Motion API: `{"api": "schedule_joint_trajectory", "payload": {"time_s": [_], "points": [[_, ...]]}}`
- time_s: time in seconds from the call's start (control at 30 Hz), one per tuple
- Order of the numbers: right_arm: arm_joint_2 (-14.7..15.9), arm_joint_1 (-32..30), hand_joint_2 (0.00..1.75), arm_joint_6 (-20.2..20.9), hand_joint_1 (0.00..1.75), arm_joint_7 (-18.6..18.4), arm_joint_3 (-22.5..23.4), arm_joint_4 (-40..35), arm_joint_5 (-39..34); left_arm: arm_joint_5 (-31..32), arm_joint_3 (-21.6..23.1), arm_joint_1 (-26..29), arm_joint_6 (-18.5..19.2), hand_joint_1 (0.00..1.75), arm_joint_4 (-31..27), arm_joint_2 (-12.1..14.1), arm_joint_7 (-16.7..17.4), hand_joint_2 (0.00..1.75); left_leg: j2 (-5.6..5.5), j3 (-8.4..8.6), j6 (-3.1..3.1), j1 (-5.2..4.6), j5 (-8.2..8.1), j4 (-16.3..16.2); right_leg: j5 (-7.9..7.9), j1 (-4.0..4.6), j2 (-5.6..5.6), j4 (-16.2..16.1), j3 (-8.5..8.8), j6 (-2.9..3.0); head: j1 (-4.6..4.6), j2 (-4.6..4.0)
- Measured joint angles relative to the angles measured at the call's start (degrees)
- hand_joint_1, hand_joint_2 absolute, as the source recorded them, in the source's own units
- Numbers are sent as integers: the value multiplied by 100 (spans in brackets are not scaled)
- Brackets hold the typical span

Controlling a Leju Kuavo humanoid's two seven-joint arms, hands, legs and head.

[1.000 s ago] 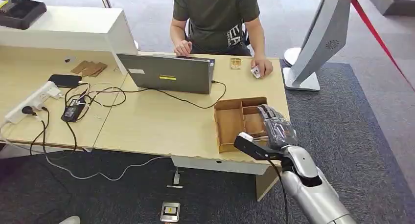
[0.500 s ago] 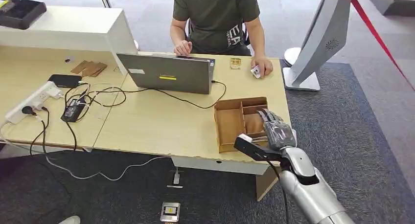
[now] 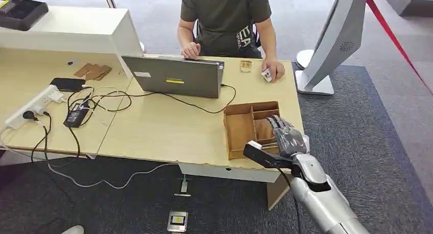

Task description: Pass the card to the sensor for recognition and then transmit it.

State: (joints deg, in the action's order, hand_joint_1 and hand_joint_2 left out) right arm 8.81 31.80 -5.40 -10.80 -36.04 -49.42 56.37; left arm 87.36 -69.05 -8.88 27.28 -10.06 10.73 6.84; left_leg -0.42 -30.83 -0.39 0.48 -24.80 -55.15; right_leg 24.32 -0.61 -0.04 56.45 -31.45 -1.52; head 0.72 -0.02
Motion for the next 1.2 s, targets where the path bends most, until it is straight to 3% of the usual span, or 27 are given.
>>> {"api": "schedule_joint_trajectory", "payload": {"time_s": [0.3, 0.33, 0.37, 1.2], "points": [[-28, 7, 175, 0, 5, 0, 0, 61, 2, 0, 0, 0, 0, 0, -2, 0, 0, 175, 0, 0, 0, 0, 0, 0, 0, 0, 0, 0, 0, 0, 0, 0], [-28, 11, 175, 0, 24, 0, 0, 68, 2, 0, 0, 0, 0, 0, -2, 0, 0, 175, 0, 0, 0, 0, 0, 0, 0, 0, 0, 0, 0, 0, 0, 0], [-33, 17, 175, 0, 171, 0, 0, 85, 2, 0, 0, 0, 0, 0, -2, 0, 0, 175, 0, 0, 0, 0, 0, 0, 0, 0, 0, 0, 0, 0, 0, 0], [-125, 86, 175, -68, 175, 68, 0, 273, 125, 0, 0, 1, 0, 0, -2, 0, 0, 175, 0, 0, 0, 0, 0, 0, 0, 0, 0, 0, 0, 0, 0, 0]]}}
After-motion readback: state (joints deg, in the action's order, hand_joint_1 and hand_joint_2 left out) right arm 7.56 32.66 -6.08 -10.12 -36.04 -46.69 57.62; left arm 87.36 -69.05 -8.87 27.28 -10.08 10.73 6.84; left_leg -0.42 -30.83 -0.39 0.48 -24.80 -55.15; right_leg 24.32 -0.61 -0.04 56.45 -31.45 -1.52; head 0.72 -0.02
